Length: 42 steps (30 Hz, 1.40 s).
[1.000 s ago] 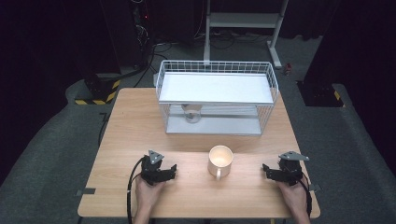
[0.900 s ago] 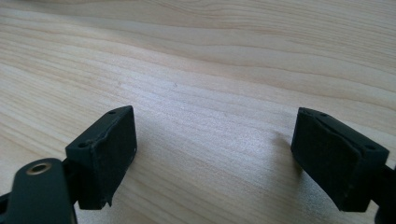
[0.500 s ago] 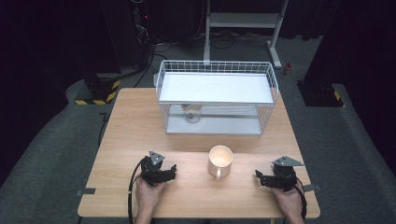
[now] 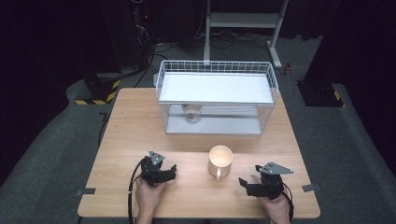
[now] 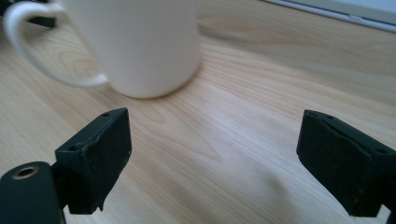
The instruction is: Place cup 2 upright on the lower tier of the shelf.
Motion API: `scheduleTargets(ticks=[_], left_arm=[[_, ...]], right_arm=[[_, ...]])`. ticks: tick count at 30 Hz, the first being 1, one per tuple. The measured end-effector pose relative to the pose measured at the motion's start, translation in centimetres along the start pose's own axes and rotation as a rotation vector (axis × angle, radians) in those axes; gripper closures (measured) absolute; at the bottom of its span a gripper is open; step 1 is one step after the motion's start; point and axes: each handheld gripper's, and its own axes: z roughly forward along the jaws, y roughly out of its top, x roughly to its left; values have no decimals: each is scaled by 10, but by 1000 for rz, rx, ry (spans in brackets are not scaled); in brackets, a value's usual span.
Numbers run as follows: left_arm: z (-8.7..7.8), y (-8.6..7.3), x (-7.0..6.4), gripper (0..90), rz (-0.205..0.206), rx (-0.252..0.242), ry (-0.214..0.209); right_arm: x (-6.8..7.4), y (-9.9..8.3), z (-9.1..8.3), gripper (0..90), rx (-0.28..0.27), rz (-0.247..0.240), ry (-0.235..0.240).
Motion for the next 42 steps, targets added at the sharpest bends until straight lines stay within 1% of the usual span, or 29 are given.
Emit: scheduleTargets(ticks=[1, 2, 3, 4, 5, 10, 11, 17, 19, 21, 24, 32, 37, 42], left_arm=[[0, 0, 0, 161, 0, 0, 0], [0, 0, 0, 161, 0, 0, 0], [0, 0, 0, 161, 0, 0, 0], [0, 0, 0, 161, 0, 0, 0], [0, 0, 0, 161, 0, 0, 0], [0, 0, 0, 161, 0, 0, 0], [0, 0, 0, 161, -1, 0, 1], [0, 0, 0, 162, -3, -1, 3], [0, 0, 0, 162, -4, 0, 3], [0, 0, 0, 162, -4, -1, 3], [0, 0, 0, 162, -3, -1, 3], [0, 0, 0, 162, -4, -1, 3], [0, 0, 0, 162, -4, -1, 3], [0, 0, 0, 162, -4, -1, 3]], right_arm=[[0, 0, 0, 103, 0, 0, 0], [5, 4, 0, 103, -14, -12, 16], [5, 4, 0, 103, -14, -12, 16], [10, 8, 0, 103, -25, -16, 34], [12, 10, 1, 102, -31, -20, 42], [19, 18, 4, 97, -39, -32, 59], [20, 21, 6, 97, -48, -41, 65], [25, 30, 8, 90, -57, -49, 67], [27, 36, 9, 90, -75, -63, 69], [27, 38, 9, 90, -76, -65, 71], [30, 45, 12, 89, -87, -82, 78], [33, 56, 15, 88, -96, -95, 81], [35, 64, 18, 88, -114, -105, 91], [36, 69, 22, 87, -116, -110, 97]])
